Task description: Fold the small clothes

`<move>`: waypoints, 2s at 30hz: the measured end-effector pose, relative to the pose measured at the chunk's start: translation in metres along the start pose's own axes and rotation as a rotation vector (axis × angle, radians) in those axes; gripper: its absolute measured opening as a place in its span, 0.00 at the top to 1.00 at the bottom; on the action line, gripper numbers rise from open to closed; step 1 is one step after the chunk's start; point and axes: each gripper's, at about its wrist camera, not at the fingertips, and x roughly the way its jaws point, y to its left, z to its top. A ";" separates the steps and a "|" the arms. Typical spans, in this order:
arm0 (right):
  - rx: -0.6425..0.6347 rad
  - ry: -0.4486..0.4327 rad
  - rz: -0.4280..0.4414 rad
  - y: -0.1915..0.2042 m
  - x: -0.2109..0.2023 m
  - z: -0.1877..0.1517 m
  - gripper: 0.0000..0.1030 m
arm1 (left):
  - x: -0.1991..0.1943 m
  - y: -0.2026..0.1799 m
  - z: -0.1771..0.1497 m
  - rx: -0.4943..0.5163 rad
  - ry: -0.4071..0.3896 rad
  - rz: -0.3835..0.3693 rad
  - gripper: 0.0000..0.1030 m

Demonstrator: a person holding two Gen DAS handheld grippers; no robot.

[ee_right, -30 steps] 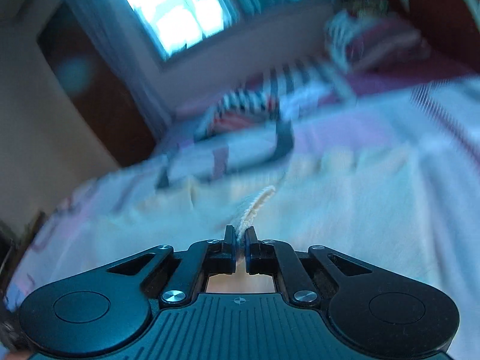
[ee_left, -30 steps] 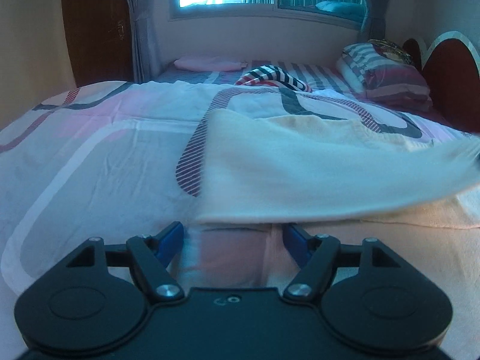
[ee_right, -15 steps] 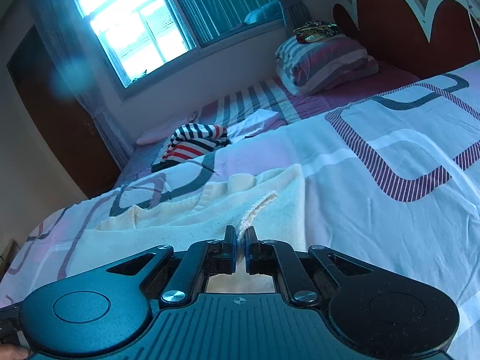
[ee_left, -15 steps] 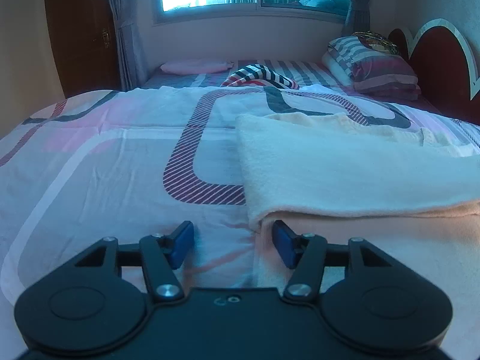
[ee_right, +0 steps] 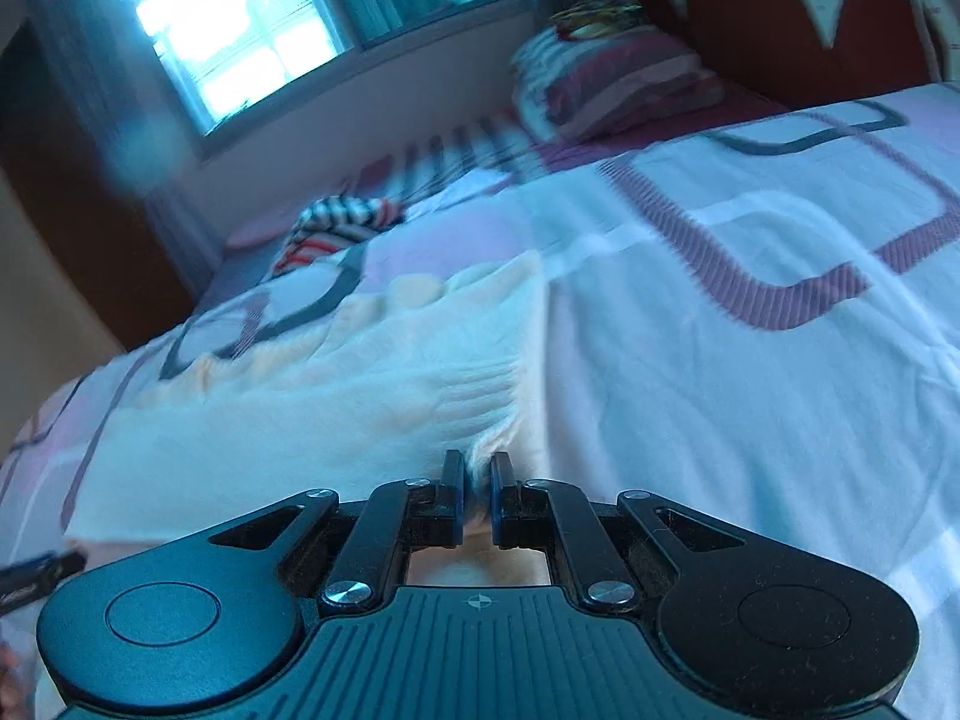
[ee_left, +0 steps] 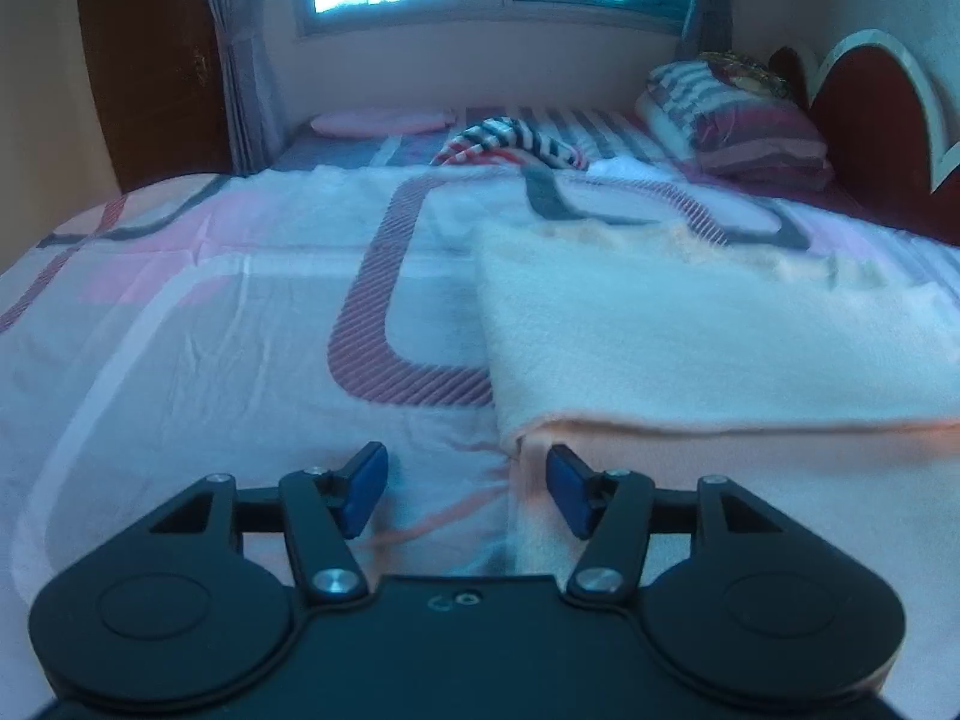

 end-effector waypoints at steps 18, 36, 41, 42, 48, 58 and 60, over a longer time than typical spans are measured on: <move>-0.123 -0.051 0.052 0.055 0.033 0.029 0.81 | 0.054 -0.039 0.066 0.061 -0.055 -0.140 0.33; -0.227 0.048 0.167 0.103 0.076 0.005 0.76 | 0.055 -0.107 0.051 0.074 -0.037 -0.235 0.32; -0.271 0.011 0.064 0.074 0.063 0.004 0.64 | 0.050 -0.084 0.034 0.122 -0.042 -0.094 0.31; -0.258 0.004 0.026 0.059 0.059 0.006 0.64 | 0.048 -0.070 0.030 0.102 -0.038 -0.060 0.31; -0.267 -0.003 -0.072 0.015 0.044 0.009 0.62 | 0.033 -0.050 0.027 0.099 -0.063 -0.040 0.34; -0.313 -0.014 0.062 0.069 0.024 -0.028 0.62 | 0.019 -0.120 0.017 0.160 -0.057 -0.112 0.32; -0.291 -0.014 0.021 0.057 0.024 -0.028 0.63 | 0.015 -0.114 0.010 0.153 -0.050 -0.083 0.31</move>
